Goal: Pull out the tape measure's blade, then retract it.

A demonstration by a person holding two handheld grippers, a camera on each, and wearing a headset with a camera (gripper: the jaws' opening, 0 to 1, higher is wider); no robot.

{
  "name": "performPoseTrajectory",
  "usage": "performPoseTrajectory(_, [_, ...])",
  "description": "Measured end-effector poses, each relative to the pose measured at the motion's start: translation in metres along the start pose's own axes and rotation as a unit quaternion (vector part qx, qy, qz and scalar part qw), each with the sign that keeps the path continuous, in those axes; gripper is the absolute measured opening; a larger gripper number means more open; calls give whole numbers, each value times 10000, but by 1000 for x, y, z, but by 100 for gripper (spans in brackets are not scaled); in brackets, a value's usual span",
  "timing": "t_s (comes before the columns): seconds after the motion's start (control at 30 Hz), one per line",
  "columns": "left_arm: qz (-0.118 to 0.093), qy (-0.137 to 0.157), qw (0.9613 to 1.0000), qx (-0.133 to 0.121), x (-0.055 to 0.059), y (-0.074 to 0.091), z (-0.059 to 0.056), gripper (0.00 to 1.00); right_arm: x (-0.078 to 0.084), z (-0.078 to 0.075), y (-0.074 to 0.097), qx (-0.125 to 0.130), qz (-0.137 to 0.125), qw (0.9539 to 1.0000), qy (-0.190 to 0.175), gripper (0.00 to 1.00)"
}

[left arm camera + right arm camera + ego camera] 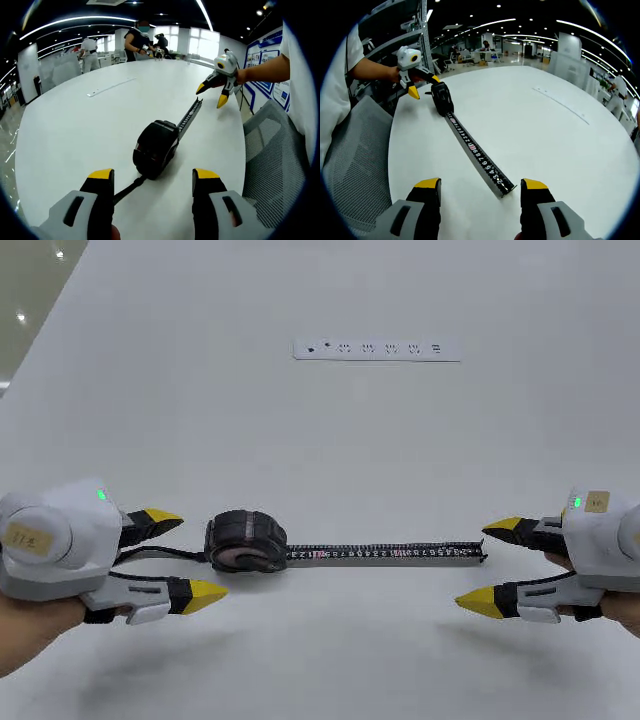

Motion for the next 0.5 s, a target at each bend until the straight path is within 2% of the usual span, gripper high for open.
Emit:
performPoseTrajectory(0.2, [-111,242,9995,-151,5,11,-7,61,-2,10,5,129,-156,9997,-100,69])
performPoseTrajectory(0.37, [-262,493,9978,-363,10,20,-14,62,3,11,12,289,-275,9989,-264,70])
performPoseTrajectory(0.5, [-297,645,9965,-431,15,26,-19,65,2,17,17,349,-336,9984,-304,72])
Point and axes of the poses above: the centre of the closed fingertips' face, and the gripper's own axes: y roughly backward along the fingers, z roughly to its left, x roughly out of its underside, the point moved 7 cm from there along y, roughly backward along the fingers, and after that the axes turned 1 degree about -z, right-handed, at the moved point
